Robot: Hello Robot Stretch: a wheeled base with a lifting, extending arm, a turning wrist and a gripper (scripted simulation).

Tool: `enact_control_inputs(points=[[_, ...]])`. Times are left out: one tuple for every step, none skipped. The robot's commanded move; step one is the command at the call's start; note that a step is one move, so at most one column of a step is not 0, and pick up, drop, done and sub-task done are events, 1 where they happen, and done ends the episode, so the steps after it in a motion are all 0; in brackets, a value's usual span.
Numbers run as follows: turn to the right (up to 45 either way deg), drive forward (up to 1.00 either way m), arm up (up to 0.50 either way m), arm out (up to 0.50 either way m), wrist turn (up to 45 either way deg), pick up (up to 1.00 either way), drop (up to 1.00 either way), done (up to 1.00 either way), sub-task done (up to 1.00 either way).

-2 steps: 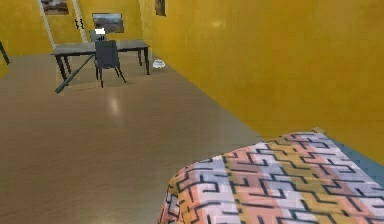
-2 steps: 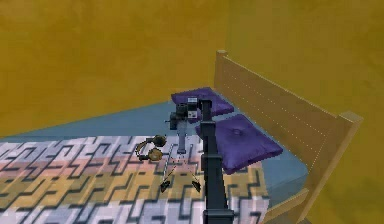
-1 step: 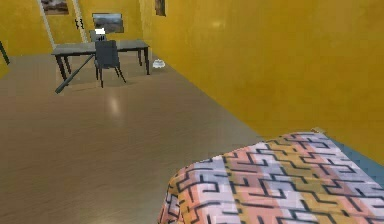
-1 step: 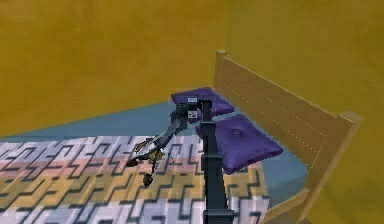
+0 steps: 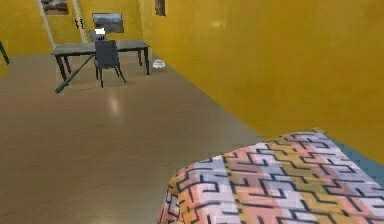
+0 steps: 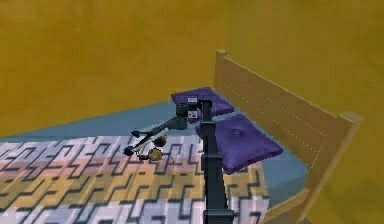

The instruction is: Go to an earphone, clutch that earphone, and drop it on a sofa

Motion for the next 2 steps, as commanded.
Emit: enact_control_inputs(points=[[0.0, 0.00, 0.00, 0.00, 45.0, 0.00, 0.00, 0.00, 0.00], [0.0, 0.00, 0.00, 0.00, 24.0, 0.00, 0.00, 0.00, 0.00]])
